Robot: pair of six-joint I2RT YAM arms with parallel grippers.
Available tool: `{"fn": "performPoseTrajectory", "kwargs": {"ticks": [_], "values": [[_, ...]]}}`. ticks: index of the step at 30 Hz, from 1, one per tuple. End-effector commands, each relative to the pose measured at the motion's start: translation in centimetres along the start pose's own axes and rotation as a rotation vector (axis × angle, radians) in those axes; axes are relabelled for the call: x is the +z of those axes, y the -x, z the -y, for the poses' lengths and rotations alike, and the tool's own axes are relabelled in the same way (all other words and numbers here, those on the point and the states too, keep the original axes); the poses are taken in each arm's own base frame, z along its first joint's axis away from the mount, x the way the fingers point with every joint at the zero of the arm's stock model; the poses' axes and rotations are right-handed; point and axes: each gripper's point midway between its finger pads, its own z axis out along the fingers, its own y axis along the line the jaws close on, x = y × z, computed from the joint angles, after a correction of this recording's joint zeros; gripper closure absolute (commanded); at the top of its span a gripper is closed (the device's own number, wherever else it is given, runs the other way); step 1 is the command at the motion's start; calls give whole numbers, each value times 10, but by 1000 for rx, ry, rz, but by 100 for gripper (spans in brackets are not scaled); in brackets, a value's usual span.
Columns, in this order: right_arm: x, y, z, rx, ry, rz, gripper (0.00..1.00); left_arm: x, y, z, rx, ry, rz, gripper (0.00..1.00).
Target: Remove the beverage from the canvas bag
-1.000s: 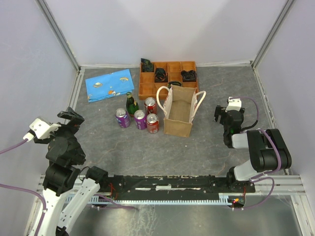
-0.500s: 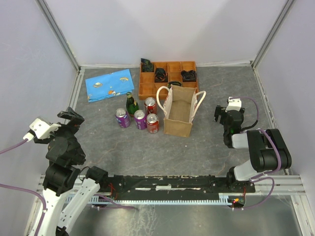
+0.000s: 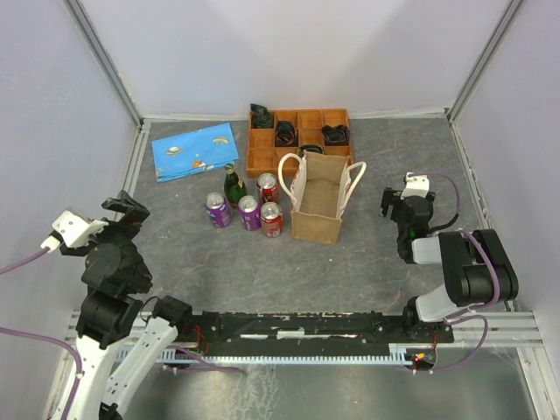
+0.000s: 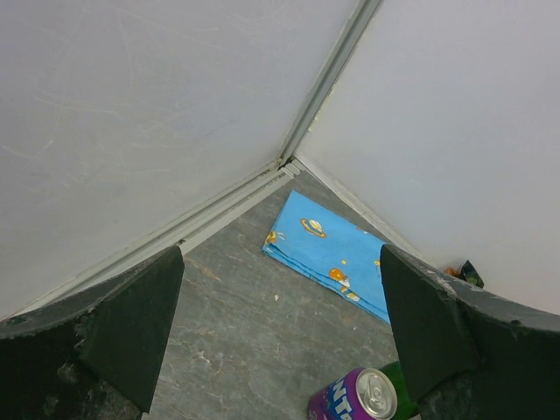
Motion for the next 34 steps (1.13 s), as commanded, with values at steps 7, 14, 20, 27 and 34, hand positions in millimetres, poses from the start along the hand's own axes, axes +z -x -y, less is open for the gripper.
{"fn": "performPoseTrajectory", "kwargs": {"ticks": [7,14,20,27,34], "values": [[5,24,-1,21,4,67,1,1,4,-3,-40,27,16,1],[5,24,-1,20,4,68,1,0,5,-3,-39,27,17,1],[5,24,-2,20,5,67,1,1,4,-3,-38,27,16,1],[5,24,-2,21,5,68,1,1,4,-2,-28,25,14,1],[5,24,-2,21,5,66,1,2,1,-1,-2,20,4,1]]}}
